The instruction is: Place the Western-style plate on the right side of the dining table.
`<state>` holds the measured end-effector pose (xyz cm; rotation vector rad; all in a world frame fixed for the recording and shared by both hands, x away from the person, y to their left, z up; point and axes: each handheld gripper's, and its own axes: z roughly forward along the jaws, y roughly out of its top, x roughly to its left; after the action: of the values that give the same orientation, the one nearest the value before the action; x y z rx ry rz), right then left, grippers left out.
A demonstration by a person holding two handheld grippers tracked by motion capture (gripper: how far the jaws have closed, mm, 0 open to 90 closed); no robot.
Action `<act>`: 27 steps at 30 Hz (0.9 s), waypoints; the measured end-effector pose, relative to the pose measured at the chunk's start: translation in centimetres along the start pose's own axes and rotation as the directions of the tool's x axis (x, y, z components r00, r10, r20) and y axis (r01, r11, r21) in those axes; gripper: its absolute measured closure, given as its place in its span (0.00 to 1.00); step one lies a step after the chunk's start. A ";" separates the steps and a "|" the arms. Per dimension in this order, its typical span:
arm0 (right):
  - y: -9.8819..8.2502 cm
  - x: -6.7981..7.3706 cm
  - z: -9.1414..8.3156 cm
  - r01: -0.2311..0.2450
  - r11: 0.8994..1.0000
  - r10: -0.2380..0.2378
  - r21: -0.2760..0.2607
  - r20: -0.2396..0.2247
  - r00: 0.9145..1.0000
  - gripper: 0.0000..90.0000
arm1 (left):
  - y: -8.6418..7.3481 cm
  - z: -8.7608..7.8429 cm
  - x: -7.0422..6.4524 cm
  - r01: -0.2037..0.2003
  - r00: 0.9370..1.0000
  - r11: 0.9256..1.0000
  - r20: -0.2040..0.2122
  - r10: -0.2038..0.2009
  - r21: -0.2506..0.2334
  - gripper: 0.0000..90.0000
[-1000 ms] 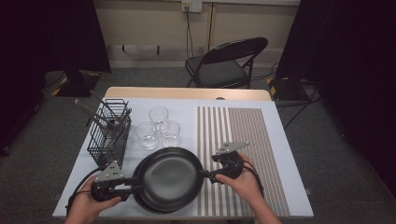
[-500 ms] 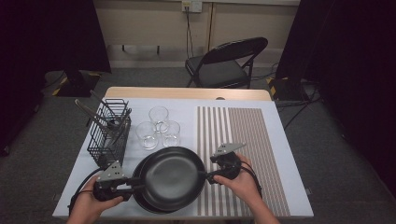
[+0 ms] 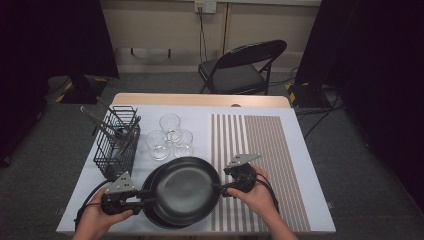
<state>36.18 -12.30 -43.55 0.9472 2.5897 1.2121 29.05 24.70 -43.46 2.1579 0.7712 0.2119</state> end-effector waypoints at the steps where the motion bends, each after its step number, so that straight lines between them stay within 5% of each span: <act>1: 0.0 0.0 0.0 0.001 1.000 -0.001 0.000 -0.001 1.000 0.28 | 0.0 0.0 0.0 -0.007 1.000 1.000 -0.002 0.007 0.004 0.73; 27: 0.0 0.1 0.3 -0.009 1.000 0.009 0.005 -0.009 1.000 0.28 | 0.2 0.0 0.3 0.041 0.999 0.999 0.019 -0.041 0.010 0.74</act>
<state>36.17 -12.04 -43.75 0.9573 2.5992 1.2150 29.44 24.76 -43.34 2.1479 0.8066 0.1667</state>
